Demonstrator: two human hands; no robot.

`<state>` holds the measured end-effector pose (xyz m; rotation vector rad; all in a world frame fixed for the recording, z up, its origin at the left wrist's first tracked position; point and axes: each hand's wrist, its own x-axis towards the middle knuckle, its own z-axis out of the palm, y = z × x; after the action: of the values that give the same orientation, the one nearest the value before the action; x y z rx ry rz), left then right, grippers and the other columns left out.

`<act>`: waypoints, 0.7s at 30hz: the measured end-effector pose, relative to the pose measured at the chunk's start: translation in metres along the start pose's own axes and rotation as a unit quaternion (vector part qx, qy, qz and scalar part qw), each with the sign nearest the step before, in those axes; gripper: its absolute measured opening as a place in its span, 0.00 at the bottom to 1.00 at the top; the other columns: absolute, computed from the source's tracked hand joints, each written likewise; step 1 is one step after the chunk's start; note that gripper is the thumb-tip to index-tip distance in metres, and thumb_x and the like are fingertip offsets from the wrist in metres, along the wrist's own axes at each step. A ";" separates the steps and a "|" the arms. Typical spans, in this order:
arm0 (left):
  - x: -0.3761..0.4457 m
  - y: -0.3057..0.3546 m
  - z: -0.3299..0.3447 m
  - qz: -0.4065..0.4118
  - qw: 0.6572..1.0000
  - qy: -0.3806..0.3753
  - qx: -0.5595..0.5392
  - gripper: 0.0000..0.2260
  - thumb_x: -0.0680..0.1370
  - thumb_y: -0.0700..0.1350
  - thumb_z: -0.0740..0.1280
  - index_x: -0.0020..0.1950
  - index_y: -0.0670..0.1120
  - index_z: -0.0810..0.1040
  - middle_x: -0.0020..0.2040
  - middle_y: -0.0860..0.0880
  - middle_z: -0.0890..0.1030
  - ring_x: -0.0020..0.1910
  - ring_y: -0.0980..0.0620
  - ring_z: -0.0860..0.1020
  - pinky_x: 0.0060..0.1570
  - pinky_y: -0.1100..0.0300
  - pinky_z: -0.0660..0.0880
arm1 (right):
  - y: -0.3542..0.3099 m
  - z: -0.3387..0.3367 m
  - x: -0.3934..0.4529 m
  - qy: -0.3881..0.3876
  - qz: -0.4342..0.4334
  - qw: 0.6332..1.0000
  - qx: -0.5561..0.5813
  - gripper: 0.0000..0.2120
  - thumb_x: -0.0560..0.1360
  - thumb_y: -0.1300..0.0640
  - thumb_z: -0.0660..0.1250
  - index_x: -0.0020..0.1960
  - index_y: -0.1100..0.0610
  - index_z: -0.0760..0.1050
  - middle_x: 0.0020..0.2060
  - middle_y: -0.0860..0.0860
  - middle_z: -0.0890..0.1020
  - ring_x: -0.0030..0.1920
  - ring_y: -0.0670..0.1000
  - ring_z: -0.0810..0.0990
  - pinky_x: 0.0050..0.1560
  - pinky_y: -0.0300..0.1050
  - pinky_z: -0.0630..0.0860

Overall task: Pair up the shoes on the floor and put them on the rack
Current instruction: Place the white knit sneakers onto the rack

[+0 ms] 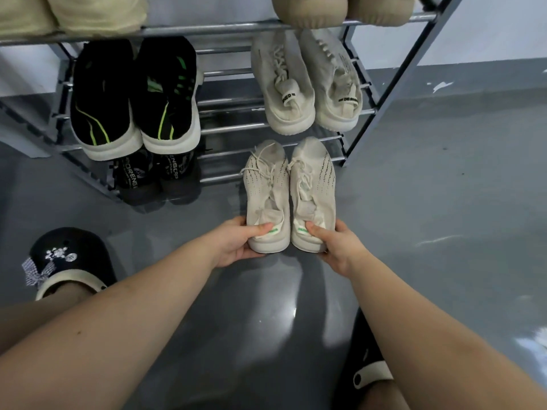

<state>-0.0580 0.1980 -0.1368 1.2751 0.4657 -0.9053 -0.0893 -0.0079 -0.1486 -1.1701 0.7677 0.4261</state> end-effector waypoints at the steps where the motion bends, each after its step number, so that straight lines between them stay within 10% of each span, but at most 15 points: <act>1: 0.005 0.006 0.000 0.001 1.000 0.001 0.001 0.08 0.75 0.41 0.69 0.53 0.45 0.74 0.48 0.46 0.82 0.44 0.49 0.81 0.37 0.58 0.82 | -0.006 0.002 0.006 0.001 -0.004 1.000 -0.003 0.26 0.72 0.63 0.72 0.68 0.55 0.69 0.52 0.51 0.82 0.45 0.49 0.82 0.36 0.41 0.78; 13: 0.079 0.043 0.005 0.017 0.997 0.051 -0.051 0.20 0.76 0.43 0.68 0.67 0.45 0.71 0.54 0.48 0.80 0.48 0.53 0.80 0.37 0.62 0.81 | -0.065 0.016 0.084 0.034 -0.022 0.998 -0.048 0.30 0.70 0.65 0.74 0.68 0.53 0.70 0.46 0.46 0.82 0.43 0.46 0.82 0.36 0.37 0.77; 21: 0.118 0.073 0.003 0.062 0.994 0.085 -0.034 0.25 0.75 0.46 0.70 0.70 0.54 0.67 0.63 0.54 0.77 0.59 0.52 0.77 0.52 0.52 0.78 | -0.087 0.030 0.129 0.053 -0.055 0.995 -0.068 0.38 0.66 0.62 0.78 0.72 0.55 0.66 0.58 0.52 0.81 0.57 0.53 0.81 0.62 0.54 0.76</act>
<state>0.0684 0.1598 -0.1800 1.3098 0.5408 -0.6750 0.0657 -0.0215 -0.1799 -1.3639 0.7707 0.3311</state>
